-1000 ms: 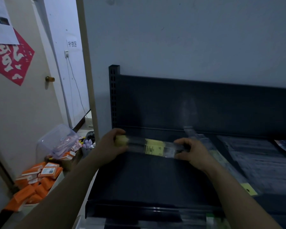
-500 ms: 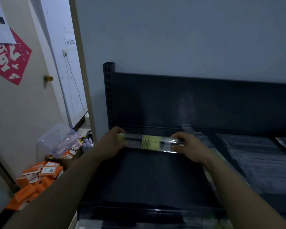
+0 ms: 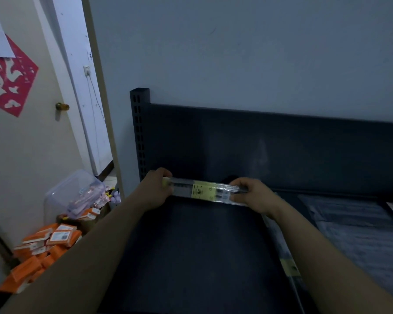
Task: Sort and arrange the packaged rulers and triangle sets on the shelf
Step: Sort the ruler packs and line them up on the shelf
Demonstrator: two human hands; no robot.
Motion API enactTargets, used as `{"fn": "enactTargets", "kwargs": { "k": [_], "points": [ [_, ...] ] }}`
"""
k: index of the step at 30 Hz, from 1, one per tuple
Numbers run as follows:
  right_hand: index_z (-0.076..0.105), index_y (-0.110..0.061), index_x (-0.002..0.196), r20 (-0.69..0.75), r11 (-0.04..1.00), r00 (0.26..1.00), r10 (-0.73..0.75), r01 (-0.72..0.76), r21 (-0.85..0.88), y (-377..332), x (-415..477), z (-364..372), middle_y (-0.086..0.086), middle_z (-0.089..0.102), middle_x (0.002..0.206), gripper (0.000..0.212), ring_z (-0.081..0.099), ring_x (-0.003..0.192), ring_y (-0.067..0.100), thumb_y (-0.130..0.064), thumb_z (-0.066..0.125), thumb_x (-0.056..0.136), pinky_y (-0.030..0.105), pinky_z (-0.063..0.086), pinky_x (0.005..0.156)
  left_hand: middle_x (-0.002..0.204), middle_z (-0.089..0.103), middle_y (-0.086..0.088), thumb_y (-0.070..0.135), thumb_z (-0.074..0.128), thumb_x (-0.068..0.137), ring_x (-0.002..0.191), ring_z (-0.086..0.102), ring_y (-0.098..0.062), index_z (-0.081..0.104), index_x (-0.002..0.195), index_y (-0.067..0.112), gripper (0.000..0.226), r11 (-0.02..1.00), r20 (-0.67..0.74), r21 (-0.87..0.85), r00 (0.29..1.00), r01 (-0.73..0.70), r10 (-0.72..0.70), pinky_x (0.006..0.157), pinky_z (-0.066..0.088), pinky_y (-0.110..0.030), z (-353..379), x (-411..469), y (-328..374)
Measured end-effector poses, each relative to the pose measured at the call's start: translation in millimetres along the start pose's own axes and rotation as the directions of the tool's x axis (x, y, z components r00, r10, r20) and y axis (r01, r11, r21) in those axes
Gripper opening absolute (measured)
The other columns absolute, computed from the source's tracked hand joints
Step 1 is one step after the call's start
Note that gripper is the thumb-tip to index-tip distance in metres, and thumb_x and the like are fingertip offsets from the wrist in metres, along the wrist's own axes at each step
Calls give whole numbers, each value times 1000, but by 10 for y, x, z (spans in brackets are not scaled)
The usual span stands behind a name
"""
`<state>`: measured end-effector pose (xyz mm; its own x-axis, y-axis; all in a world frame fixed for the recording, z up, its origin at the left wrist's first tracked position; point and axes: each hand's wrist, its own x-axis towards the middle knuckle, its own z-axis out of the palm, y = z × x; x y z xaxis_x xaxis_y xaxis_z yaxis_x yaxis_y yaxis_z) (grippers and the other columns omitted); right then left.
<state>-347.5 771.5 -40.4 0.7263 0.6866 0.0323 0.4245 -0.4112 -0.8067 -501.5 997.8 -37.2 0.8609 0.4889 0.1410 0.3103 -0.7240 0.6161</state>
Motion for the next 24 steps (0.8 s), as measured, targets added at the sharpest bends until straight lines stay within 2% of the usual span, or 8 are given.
{"fn": "enactTargets", "kwargs": {
  "k": [5, 7, 9, 10, 12, 16, 18, 24],
  "points": [
    [63, -9, 103, 51, 999, 998, 29, -27, -40, 12, 147, -37, 2, 63, 94, 22, 58, 90, 15, -3, 68, 83, 24, 47, 79, 134, 38, -11, 23, 58, 92, 111, 52, -27, 49, 129, 18, 39, 997, 80, 71, 996, 34, -40, 90, 38, -26, 90, 107, 10],
    [61, -17, 112, 60, 969, 998, 35, -19, -247, -2, 188, -36, 2, 62, 106, 25, 54, 105, 19, -15, 65, 86, 30, 42, 93, 138, 35, -9, 31, 52, 94, 117, 48, -29, 46, 134, 22, 41, 981, 71, 194, 996, 31, -45, 99, 37, -35, 123, 127, 3],
    [50, -26, 130, 37, 828, 998, 55, -25, -560, -50, 211, -23, 3, 51, 126, 41, 38, 123, 24, -30, 56, 90, 34, 29, 104, 143, 33, -5, 39, 44, 95, 126, 38, -29, 41, 139, 26, 45, 899, 21, 436, 999, -35, 29, 105, 29, -43, 176, 141, -18],
    [43, -28, 136, 24, 766, 998, 54, -26, -642, -78, 212, -6, 4, 44, 135, 47, 31, 129, 27, -35, 52, 91, 37, 23, 107, 145, 32, -2, 41, 40, 96, 130, 34, -28, 38, 142, 27, 48, 849, 13, 522, 996, -83, 89, 107, 24, -44, 214, 144, -16],
    [29, -26, 145, 43, 740, 997, 56, -12, -672, -96, 209, 65, 6, 31, 147, 57, 22, 136, 29, -40, 46, 93, 40, 16, 112, 151, 29, 0, 45, 32, 98, 136, 26, -26, 28, 147, 26, 52, 785, 58, 595, 984, -170, 170, 112, 15, -48, 306, 146, 20],
    [-1, -25, 152, 132, 715, 985, 106, 17, -699, -7, 153, 220, 3, 6, 159, 69, 1, 145, 24, -48, 33, 96, 41, -2, 117, 161, 5, 1, 47, 18, 101, 147, 2, -21, 1, 153, 23, 60, 800, 216, 566, 972, -202, 93, 117, -4, -53, 440, 103, 41],
    [-6, -25, 152, 148, 705, 982, 116, 24, -709, 32, 119, 244, 1, -2, 160, 70, -8, 146, 20, -49, 30, 97, 42, -9, 118, 161, -4, 0, 48, 15, 101, 148, -7, -19, -5, 153, 23, 61, 805, 248, 552, 964, -218, 91, 118, -6, -50, 463, 44, 4],
    [-11, -25, 151, 186, 689, 969, 164, 23, -725, -3, -90, 296, 0, -17, 159, 71, -18, 145, 17, -51, 26, 97, 40, -14, 116, 161, -12, 0, 49, 13, 100, 147, -12, -18, -9, 153, 22, 63, 829, 329, 511, 943, -227, 55, 119, -5, -45, 417, -155, 11]
  ]
}}
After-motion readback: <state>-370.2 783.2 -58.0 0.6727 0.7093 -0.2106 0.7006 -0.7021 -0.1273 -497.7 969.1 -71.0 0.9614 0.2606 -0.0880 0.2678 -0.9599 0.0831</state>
